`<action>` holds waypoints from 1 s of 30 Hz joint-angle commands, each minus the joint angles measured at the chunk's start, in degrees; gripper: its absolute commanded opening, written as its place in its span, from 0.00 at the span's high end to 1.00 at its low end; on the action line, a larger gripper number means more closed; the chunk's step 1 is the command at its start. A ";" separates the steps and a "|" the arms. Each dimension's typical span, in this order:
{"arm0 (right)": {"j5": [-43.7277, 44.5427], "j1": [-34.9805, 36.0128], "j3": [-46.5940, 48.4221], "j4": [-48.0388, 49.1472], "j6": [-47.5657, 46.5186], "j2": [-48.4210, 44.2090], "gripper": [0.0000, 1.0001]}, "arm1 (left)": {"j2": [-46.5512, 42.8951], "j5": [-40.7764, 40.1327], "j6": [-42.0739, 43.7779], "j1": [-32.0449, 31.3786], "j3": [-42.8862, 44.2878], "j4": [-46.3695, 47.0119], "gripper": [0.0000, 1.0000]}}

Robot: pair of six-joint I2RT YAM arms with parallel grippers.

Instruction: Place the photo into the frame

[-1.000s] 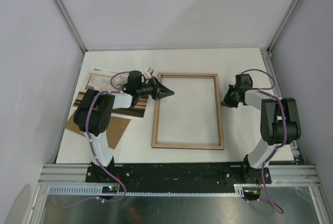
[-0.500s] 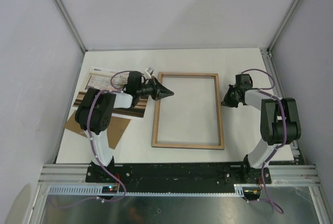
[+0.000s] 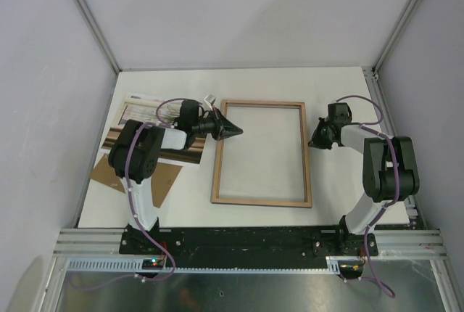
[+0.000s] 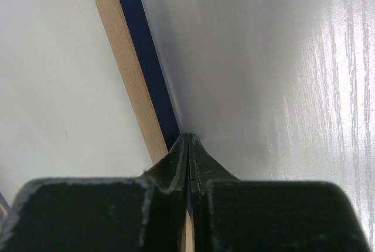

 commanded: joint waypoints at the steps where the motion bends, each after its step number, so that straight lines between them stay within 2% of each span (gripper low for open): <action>1: -0.99 1.11 0.45 -1.39 -0.38 0.64 0.98 | 0.34 1.70 3.20 -0.65 2.70 -0.64 0.90; 22: -1.03 1.37 0.47 -1.61 -0.56 0.12 0.98 | -0.94 -3.91 17.62 -0.64 10.63 -23.23 0.60; 30: -1.07 1.40 0.54 -1.64 -0.63 -0.03 0.98 | -1.58 -5.07 20.14 -0.71 11.96 -26.98 0.48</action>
